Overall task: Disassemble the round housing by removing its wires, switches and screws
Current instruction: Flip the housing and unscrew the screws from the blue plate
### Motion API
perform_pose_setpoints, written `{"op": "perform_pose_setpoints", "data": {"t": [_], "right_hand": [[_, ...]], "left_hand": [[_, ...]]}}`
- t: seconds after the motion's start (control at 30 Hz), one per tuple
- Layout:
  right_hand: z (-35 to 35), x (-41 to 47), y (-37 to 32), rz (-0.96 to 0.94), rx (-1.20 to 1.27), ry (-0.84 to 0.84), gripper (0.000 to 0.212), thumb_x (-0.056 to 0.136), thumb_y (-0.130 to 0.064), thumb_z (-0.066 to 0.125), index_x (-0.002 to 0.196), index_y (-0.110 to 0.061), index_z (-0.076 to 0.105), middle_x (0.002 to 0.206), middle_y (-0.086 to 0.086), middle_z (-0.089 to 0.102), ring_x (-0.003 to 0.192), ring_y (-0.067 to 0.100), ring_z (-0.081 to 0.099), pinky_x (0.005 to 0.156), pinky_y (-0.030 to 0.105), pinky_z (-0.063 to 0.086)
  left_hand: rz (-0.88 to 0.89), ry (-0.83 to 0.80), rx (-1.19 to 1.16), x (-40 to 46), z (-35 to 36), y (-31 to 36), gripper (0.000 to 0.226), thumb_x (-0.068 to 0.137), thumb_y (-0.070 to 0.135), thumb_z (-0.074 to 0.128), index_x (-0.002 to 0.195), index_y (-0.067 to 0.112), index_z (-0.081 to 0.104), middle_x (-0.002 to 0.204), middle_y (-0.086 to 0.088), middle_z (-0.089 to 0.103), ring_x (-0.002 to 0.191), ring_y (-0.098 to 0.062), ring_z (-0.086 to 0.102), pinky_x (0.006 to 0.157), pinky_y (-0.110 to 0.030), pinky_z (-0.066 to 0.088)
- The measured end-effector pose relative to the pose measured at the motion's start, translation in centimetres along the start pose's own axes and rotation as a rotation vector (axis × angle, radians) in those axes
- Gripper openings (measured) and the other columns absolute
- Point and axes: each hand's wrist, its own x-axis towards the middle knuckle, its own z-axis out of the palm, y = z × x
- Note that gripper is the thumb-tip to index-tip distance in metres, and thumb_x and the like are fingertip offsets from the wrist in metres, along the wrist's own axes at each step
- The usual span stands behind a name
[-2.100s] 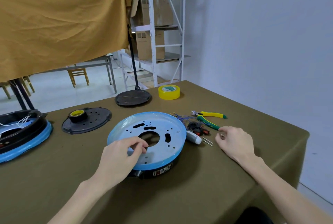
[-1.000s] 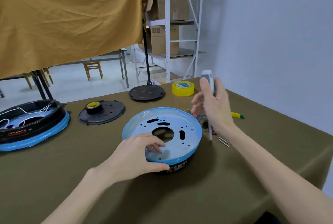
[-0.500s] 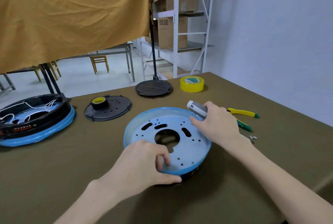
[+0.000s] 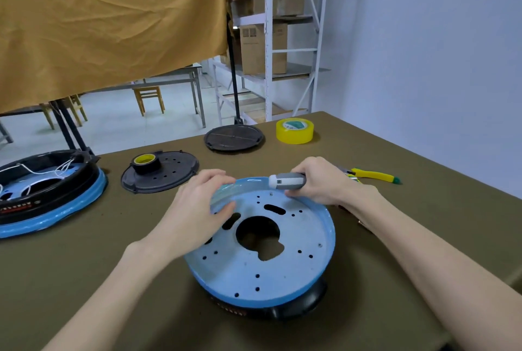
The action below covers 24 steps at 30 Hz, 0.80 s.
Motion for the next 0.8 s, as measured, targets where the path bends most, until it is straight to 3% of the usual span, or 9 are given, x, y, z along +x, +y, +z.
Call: {"op": "perform_pose_setpoints", "data": {"t": [0.1, 0.17, 0.23, 0.3, 0.43, 0.53, 0.67, 0.8], "right_hand": [[0.4, 0.1, -0.8, -0.016, -0.169, 0.083, 0.02, 0.084, -0.04, 0.075, 0.071, -0.03, 0.063, 0.074, -0.006, 0.066, 0.077, 0.022, 0.061, 0.063, 0.034, 0.044], [1.2, -0.3, -1.4, -0.028, -0.176, 0.311, 0.02, 0.087, -0.039, 0.07, 0.078, -0.025, 0.061, 0.076, -0.005, 0.064, 0.078, 0.026, 0.06, 0.063, 0.036, 0.043], [1.4, -0.8, -2.4, -0.069, 0.111, 0.531, 0.029, 0.09, -0.039, 0.07, 0.076, -0.019, 0.054, 0.067, -0.006, 0.053, 0.065, 0.02, 0.051, 0.057, 0.035, 0.039], [0.2, -0.9, -4.1, -0.109, 0.481, 0.619, 0.043, 0.093, -0.044, 0.068, 0.075, -0.011, 0.048, 0.061, -0.009, 0.04, 0.056, 0.013, 0.035, 0.051, 0.027, 0.031], [-2.7, 0.1, -7.4, -0.096, 1.097, 0.5, 0.056, 0.093, -0.057, 0.062, 0.072, -0.008, 0.046, 0.065, 0.008, 0.036, 0.049, 0.016, 0.029, 0.047, 0.026, 0.024], [-2.8, 1.3, -8.0, -0.041, 1.426, 0.272, 0.058, 0.092, -0.069, 0.055, 0.07, -0.015, 0.049, 0.063, 0.004, 0.041, 0.047, 0.016, 0.028, 0.05, 0.03, 0.02], [-1.5, 2.9, -7.5, -0.046, 1.591, 0.098, 0.059, 0.091, -0.07, 0.056, 0.072, -0.015, 0.052, 0.066, 0.005, 0.04, 0.056, 0.017, 0.033, 0.06, 0.031, 0.028], [-0.7, 3.9, -7.4, -0.049, 1.569, 0.004, 0.06, 0.089, -0.072, 0.058, 0.071, -0.015, 0.054, 0.066, 0.005, 0.038, 0.059, 0.019, 0.034, 0.063, 0.032, 0.029]], "left_hand": [[-0.103, -0.147, -0.099, 0.8, -0.1, -0.4, 0.064, 0.1, 0.035, 0.064, 0.157, 0.033, 0.036, 0.155, 0.016, 0.043, 0.141, -0.011, 0.045, 0.116, -0.033, 0.038], [-0.116, -0.17, -0.092, 1.1, 0.0, -0.7, 0.057, 0.104, 0.02, 0.057, 0.156, 0.031, 0.038, 0.151, 0.011, 0.052, 0.137, -0.015, 0.051, 0.111, -0.034, 0.043], [-0.134, -0.12, -0.048, 1.3, -0.1, -0.8, 0.054, 0.102, 0.001, 0.045, 0.148, 0.029, 0.052, 0.141, 0.006, 0.063, 0.13, -0.018, 0.057, 0.102, -0.032, 0.048], [-0.16, -0.101, 0.024, 1.4, -0.5, -0.6, 0.054, 0.099, -0.003, 0.042, 0.136, 0.03, 0.062, 0.124, 0.005, 0.071, 0.116, -0.021, 0.065, 0.092, -0.034, 0.054], [-0.212, -0.06, 0.228, 1.7, -1.1, 0.1, 0.015, 0.103, 0.034, 0.053, 0.109, 0.034, 0.067, 0.101, 0.012, 0.071, 0.095, -0.018, 0.068, 0.082, -0.037, 0.058], [-0.167, -0.022, 0.285, 1.8, -0.3, 0.9, 0.02, 0.103, 0.036, 0.053, 0.12, 0.032, 0.063, 0.117, 0.01, 0.067, 0.105, -0.02, 0.065, 0.086, -0.038, 0.055], [0.018, -0.148, 0.039, 2.4, 1.4, 0.7, 0.047, 0.1, 0.025, 0.061, 0.146, 0.031, 0.051, 0.143, 0.015, 0.054, 0.129, -0.012, 0.054, 0.108, -0.035, 0.046], [0.038, -0.082, -0.13, 3.8, 1.5, -0.1, 0.047, 0.098, 0.022, 0.065, 0.139, 0.041, 0.053, 0.141, 0.022, 0.052, 0.13, 0.0, 0.05, 0.112, -0.028, 0.041]]}}
